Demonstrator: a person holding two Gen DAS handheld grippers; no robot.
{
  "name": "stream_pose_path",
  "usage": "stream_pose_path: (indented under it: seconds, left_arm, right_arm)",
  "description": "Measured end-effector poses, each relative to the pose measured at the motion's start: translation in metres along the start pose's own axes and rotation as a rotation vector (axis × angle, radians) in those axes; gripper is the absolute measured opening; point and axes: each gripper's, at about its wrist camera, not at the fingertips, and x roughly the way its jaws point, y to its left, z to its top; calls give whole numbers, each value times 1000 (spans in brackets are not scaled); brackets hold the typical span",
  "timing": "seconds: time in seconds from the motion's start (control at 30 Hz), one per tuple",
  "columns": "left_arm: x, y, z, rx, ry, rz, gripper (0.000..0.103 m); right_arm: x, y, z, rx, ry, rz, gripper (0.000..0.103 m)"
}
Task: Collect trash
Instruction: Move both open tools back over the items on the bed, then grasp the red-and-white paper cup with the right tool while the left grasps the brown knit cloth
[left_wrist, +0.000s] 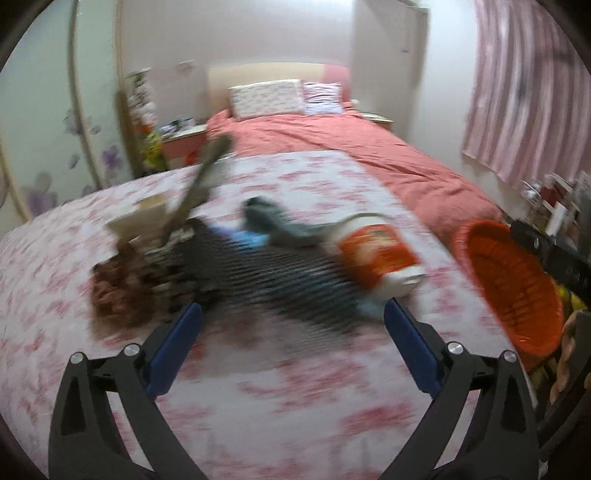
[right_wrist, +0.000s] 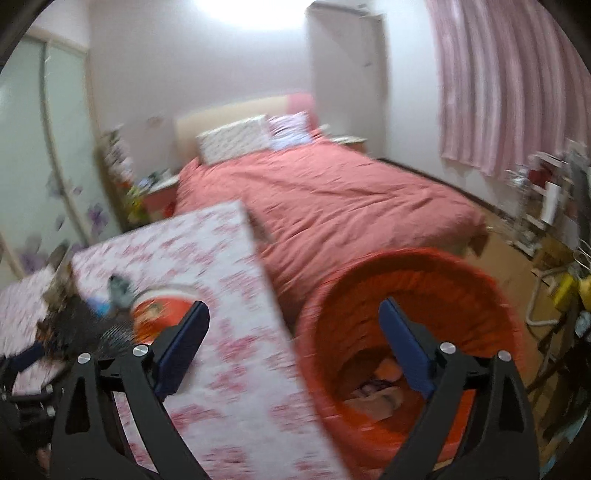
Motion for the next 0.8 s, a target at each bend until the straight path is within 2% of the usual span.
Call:
stream_pose_path:
  seconds: [0.17, 0.33, 0.53, 0.73, 0.8]
  left_arm:
    - [-2, 58, -7, -90, 14, 54, 97]
    - [-7, 97, -14, -147, 12, 87, 97]
    - [-9, 128, -21, -193, 20, 119, 97]
    - [-4, 146, -21, -220, 26, 140, 97]
    - [-2, 150, -20, -228, 27, 144, 97]
  right_arm:
    - [26, 45, -6, -45, 92, 102, 92]
    - [45, 74, -10, -29, 157, 162, 92]
    - [65, 97, -12, -76, 197, 133, 92]
    - [82, 96, -17, -47, 249, 124, 77]
    - [84, 95, -17, -47, 249, 122, 76]
